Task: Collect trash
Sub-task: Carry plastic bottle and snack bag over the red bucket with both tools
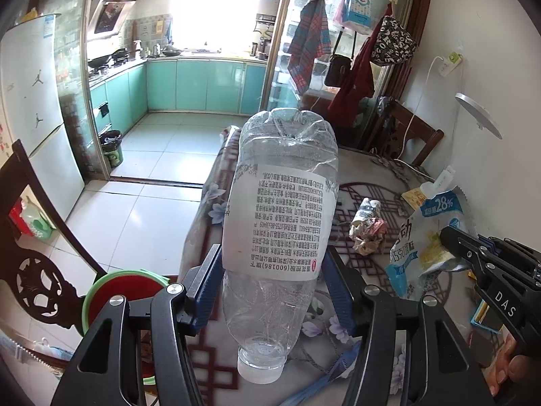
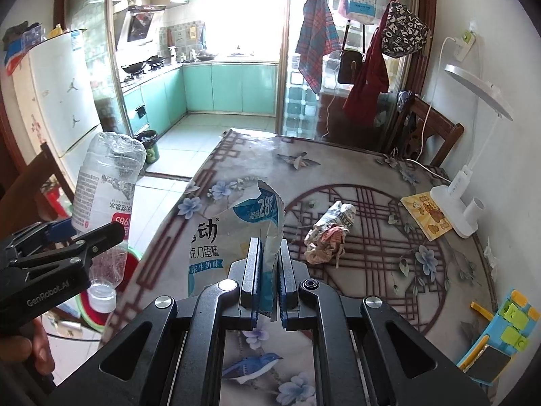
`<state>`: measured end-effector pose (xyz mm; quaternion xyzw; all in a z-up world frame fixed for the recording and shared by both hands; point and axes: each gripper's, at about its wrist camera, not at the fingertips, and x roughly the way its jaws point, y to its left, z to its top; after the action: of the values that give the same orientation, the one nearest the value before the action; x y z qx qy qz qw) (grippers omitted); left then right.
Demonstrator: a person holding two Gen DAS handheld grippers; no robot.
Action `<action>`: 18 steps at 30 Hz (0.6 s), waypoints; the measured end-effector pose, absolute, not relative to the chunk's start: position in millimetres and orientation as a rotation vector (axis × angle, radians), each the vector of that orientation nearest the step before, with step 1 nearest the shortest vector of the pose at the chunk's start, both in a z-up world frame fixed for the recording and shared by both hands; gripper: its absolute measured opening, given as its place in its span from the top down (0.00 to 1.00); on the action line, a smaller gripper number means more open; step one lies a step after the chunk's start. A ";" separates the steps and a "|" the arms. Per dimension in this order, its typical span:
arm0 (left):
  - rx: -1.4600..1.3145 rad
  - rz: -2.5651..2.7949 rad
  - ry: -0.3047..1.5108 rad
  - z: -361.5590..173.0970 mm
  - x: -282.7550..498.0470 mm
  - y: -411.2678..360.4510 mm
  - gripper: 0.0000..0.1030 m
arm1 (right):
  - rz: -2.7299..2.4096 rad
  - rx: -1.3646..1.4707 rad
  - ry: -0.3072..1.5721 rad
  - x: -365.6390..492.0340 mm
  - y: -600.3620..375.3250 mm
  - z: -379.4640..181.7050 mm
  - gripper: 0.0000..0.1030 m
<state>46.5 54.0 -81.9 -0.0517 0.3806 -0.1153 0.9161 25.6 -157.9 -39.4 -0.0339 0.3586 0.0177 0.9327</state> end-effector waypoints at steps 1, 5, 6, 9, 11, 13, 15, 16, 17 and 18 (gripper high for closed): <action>-0.108 -0.233 0.782 -81.7 45.5 57.8 0.45 | 0.039 -0.071 0.733 25.6 -155.4 -39.8 0.92; -0.116 -0.211 0.777 -80.7 42.2 71.1 0.45 | 0.057 -0.081 0.728 26.2 -142.0 -39.5 0.92; -0.119 -0.203 0.775 -80.6 41.0 75.3 0.45 | 0.063 -0.084 0.727 26.6 -137.6 -39.0 0.92; -0.128 -0.185 0.772 -80.8 38.2 88.7 0.45 | 0.077 -0.093 0.722 26.3 -127.9 -37.6 0.92; -0.135 -0.174 0.771 -81.2 37.0 96.5 0.45 | 0.091 -0.099 0.720 26.7 -120.8 -36.7 0.92; -0.140 -0.164 0.770 -82.1 35.7 104.2 0.45 | 0.099 -0.107 0.718 27.2 -112.9 -36.2 0.92; -0.144 -0.158 0.771 -82.9 36.8 110.3 0.45 | 0.106 -0.112 0.718 27.5 -106.3 -36.2 0.92; -0.145 -0.154 0.771 -84.0 35.8 113.2 0.45 | 0.108 -0.115 0.718 27.7 -103.5 -36.2 0.92; -0.146 -0.153 0.772 -84.6 35.3 116.2 0.45 | 0.111 -0.118 0.718 27.9 -100.7 -36.2 0.92; -0.148 -0.150 0.773 -85.8 34.8 119.6 0.45 | 0.113 -0.120 0.718 27.7 -98.6 -36.7 0.92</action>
<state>34.8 119.6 -85.8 -0.0720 0.3763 -0.0732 0.9208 27.7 -98.6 -36.7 -0.0588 0.3509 0.0553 0.9329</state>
